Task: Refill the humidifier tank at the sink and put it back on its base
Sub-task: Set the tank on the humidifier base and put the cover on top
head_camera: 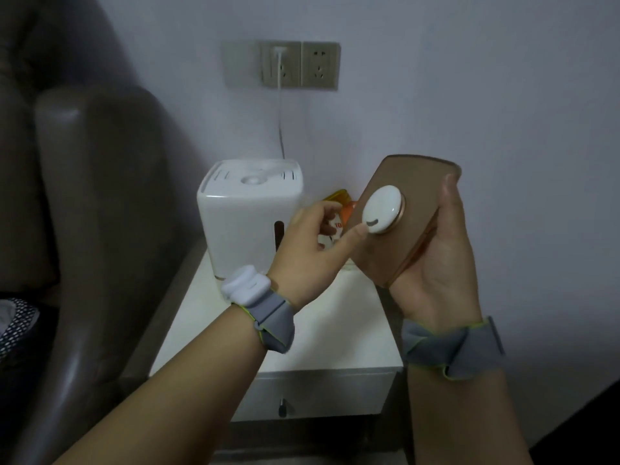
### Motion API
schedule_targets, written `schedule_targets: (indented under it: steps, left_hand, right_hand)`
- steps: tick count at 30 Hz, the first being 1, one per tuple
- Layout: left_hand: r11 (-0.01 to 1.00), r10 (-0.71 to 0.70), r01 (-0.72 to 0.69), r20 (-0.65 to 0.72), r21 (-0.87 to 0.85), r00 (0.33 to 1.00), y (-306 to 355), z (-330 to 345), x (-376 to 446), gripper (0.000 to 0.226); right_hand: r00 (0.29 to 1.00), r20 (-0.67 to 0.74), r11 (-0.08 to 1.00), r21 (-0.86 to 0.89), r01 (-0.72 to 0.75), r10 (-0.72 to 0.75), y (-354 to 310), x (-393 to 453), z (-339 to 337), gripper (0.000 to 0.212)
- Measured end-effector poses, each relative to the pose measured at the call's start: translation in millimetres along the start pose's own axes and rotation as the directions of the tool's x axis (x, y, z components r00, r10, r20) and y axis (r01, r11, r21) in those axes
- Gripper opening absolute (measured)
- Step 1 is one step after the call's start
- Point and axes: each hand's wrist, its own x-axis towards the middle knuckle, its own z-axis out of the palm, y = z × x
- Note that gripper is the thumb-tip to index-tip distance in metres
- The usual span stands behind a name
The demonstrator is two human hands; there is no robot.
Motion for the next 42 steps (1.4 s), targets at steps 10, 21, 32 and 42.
schedule_targets:
  steps: [10,21,32,42]
  left_hand:
    - [0.998,-0.056,0.062,-0.245,0.016,0.968,30,-76,48,0.031]
    - [0.650,-0.485,0.185,-0.215,-0.737,0.847,21,-143,78,0.007]
    - [0.972,-0.236,0.214,-0.401,-0.098,0.885,-21,-149,80,0.035]
    - [0.937,-0.140,0.239,-0.354,0.253,0.925,-62,-146,69,0.074]
  right_hand:
    - [0.984,0.172,0.985,0.152,-0.079,0.052,-28,35,75,0.070]
    - [0.997,0.036,0.960,-0.274,-0.061,0.074,0,84,118,0.046]
    - [0.958,0.223,0.447,-0.849,0.282,-0.180,40,93,103,0.044]
    - [0.977,0.149,0.474,-0.857,0.203,-0.150,51,98,92,0.053]
